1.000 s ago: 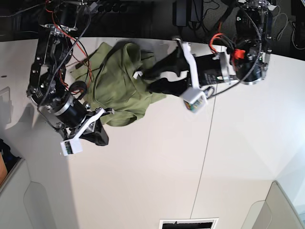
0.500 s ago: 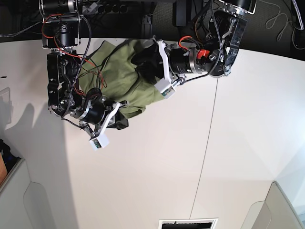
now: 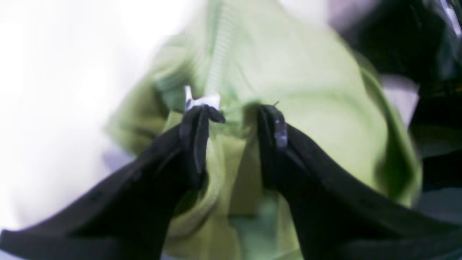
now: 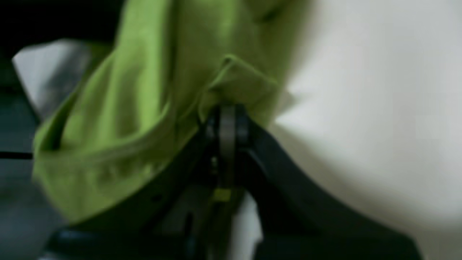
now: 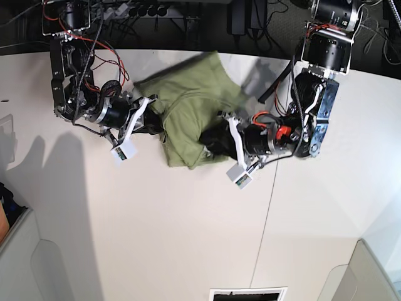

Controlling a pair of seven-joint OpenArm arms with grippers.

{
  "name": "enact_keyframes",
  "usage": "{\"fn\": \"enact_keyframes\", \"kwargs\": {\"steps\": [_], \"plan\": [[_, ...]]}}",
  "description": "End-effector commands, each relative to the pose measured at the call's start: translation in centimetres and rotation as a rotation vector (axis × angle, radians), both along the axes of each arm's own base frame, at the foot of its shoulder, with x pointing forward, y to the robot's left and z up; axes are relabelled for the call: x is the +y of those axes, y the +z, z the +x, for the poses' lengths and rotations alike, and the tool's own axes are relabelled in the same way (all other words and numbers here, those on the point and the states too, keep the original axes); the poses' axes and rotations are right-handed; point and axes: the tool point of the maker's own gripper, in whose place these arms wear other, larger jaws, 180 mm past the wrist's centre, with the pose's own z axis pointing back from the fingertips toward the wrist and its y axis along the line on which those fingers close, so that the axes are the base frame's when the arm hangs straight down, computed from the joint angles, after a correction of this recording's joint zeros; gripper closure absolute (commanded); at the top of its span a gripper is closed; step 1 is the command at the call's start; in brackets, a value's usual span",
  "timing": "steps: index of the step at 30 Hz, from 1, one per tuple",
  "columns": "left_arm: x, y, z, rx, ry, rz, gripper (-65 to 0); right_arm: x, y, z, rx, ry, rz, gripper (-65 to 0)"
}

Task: Layout the t-shirt on the table in an organized manner, then fold the t-shirt properly
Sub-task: 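Press and square the folded bundle's sides with both grippers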

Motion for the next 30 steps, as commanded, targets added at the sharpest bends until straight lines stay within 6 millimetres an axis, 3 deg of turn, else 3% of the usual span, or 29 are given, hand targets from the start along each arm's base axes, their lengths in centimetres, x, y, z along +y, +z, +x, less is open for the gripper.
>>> {"fn": "enact_keyframes", "kwargs": {"steps": [1, 7, 15, 20, 23, 27, 30], "plan": [[-0.5, 1.5, 1.6, -0.042, 0.002, -0.031, -23.4, 0.8, 1.5, 0.2, -0.043, 0.008, 0.041, 0.0], [0.1, 2.6, 3.3, -0.05, 0.006, -0.033, -23.4, 2.3, 3.1, 0.0, -0.097, 0.0, 0.058, 0.0], [-0.2, 6.7, 2.7, -0.095, -0.055, -0.1, -23.4, -0.9, 5.0, 1.8, -0.153, -0.104, 0.052, 0.0], [1.3, 8.7, 2.6, -0.167, -0.079, -0.065, -23.4, -1.1, 7.1, 2.0, -0.189, -0.112, 0.095, 0.0], [2.4, 8.6, 1.8, -0.174, -0.088, -0.033, -23.4, -1.0, 8.0, 2.0, -0.214, -0.1, 0.089, 0.0], [4.3, 6.9, 0.1, -0.133, -0.066, -0.003, -23.4, -0.4, 9.3, 2.0, -0.238, -0.091, 0.135, 0.0], [6.7, 5.8, -0.8, -0.095, 0.018, -0.006, -23.4, 1.0, 10.0, 2.0, -0.263, -0.066, 0.178, 0.0]]}}
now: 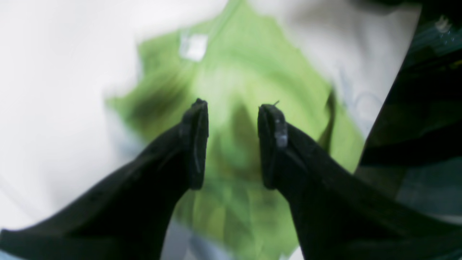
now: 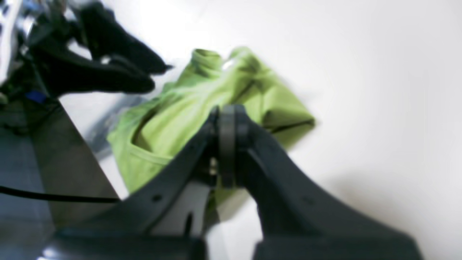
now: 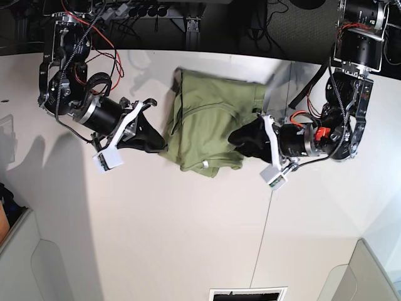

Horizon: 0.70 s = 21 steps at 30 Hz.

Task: Layout the t-shirt on the table in an organized manner, then fold the t-shirt properly
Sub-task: 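Press and square the folded bundle's sides with both grippers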

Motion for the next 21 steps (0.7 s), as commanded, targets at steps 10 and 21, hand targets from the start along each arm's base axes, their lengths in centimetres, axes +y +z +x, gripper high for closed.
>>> {"fn": "enact_keyframes", "kwargs": {"steps": [10, 21], "plan": [[4.0, -0.5, 0.2, -0.025, 0.216, -0.072, -23.4, 5.0, -1.9, 2.8, -0.053, 0.118, -0.113, 0.0], [0.9, -2.6, -0.3, 0.074, 0.254, -0.202, -23.4, 4.3, -7.8, 2.7, 0.121, 0.094, -0.112, 0.0]]}}
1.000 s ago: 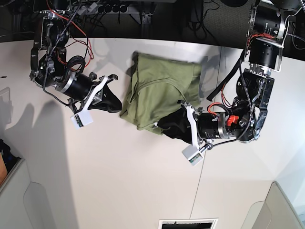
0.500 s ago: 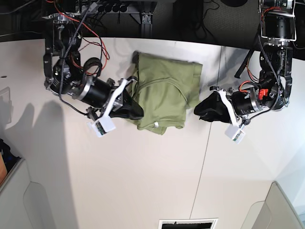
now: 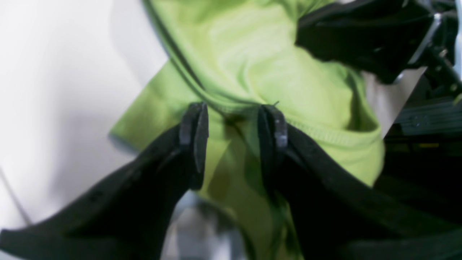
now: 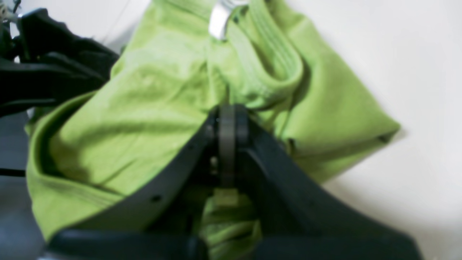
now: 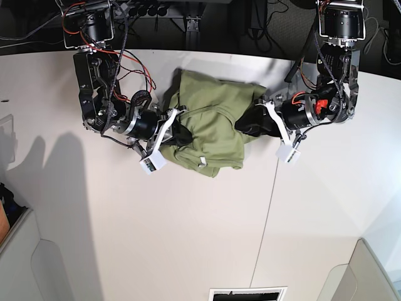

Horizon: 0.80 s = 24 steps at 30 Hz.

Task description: Layout the t-shirt on the table in an organized manner, then fold the t-shirt properly

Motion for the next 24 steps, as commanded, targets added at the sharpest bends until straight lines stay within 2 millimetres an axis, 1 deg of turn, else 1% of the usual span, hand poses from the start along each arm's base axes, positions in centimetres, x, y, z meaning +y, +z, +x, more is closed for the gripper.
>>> {"fn": "enact_keyframes", "kwargs": {"steps": [1, 5, 8, 12, 14, 16, 19, 22, 24], "plan": [[0.0, 2.1, 1.5, -0.068, 0.009, -0.037, -23.4, 0.3, 1.5, 0.9, -0.04, 0.004, 0.02, 0.0], [-0.2, 2.9, 1.4, -0.074, -0.016, -0.039, -23.4, 0.6, 3.6, 1.4, -0.089, 0.01, 0.047, 0.0], [-0.1, 4.3, 1.0, -0.08, -0.042, -0.051, -23.4, 0.8, 5.4, 1.4, -0.141, 0.023, 0.046, 0.0], [1.7, 7.0, 0.5, -0.153, 0.004, -0.052, -23.4, 0.7, 7.8, 0.4, -0.209, 0.026, 0.046, 0.0], [3.0, 8.0, -0.2, -0.188, 0.028, -0.022, -23.4, 0.0, 8.4, -0.4, -0.216, 0.019, 0.026, 0.0], [4.1, 8.5, -1.4, -0.203, 0.035, 0.015, -23.4, -1.2, 8.5, -1.4, -0.208, 0.004, 0.0, 0.0], [5.5, 8.5, -3.9, -0.191, 0.037, 0.074, -23.3, -3.2, 8.2, -3.8, -0.177, -0.017, -0.004, 0.0], [7.3, 8.0, -7.0, -0.148, 0.048, 0.14, -22.7, -5.3, 7.3, -7.0, -0.124, -0.03, -0.019, 0.0], [8.7, 7.6, -9.2, -0.107, 0.071, 0.177, -18.1, -6.5, 6.5, -9.6, -0.079, -0.033, -0.053, 0.0]]}}
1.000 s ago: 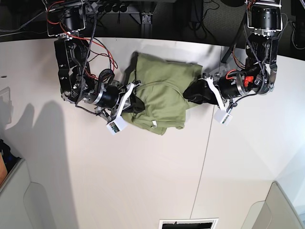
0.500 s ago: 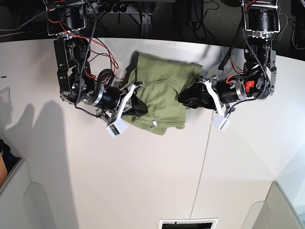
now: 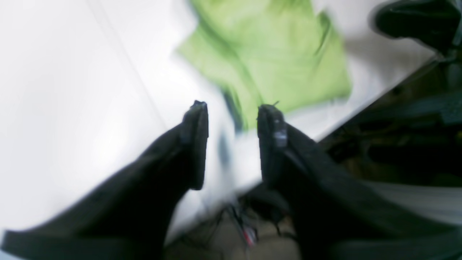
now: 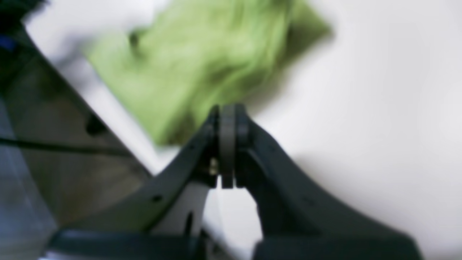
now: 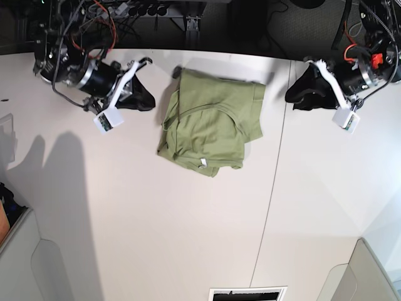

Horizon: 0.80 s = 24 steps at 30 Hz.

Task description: Layout the t-shirt on the table in an organized manner, then fold the t-shirt properly

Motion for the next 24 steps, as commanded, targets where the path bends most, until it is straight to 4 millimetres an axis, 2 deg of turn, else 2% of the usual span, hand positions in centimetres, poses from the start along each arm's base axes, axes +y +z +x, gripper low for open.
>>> {"fn": "enact_keyframes", "kwargs": {"steps": [1, 6, 11, 17, 24], "plan": [[0.6, 0.9, -0.7, -0.019, 0.004, 0.002, -16.3, 0.2, 1.2, -0.7, -0.03, 0.005, 0.034, 0.0], [3.6, -0.6, -6.5, 0.128, 0.078, 0.065, -13.3, -2.2, -0.5, -7.1, 0.101, -0.009, -0.032, 0.0], [4.2, -3.1, -11.9, 0.301, 0.068, 0.123, -13.2, -3.6, -2.7, -12.7, 0.251, -0.023, -0.082, 0.0], [4.3, -9.2, -17.2, 0.492, -0.005, 0.219, -12.9, -4.5, -5.1, -16.0, 0.37, -0.032, -0.116, 0.0], [2.8, -18.0, -24.0, 0.755, -0.175, 0.263, -12.9, -7.6, -12.2, -22.5, 0.662, -0.091, -0.187, 0.0]]}}
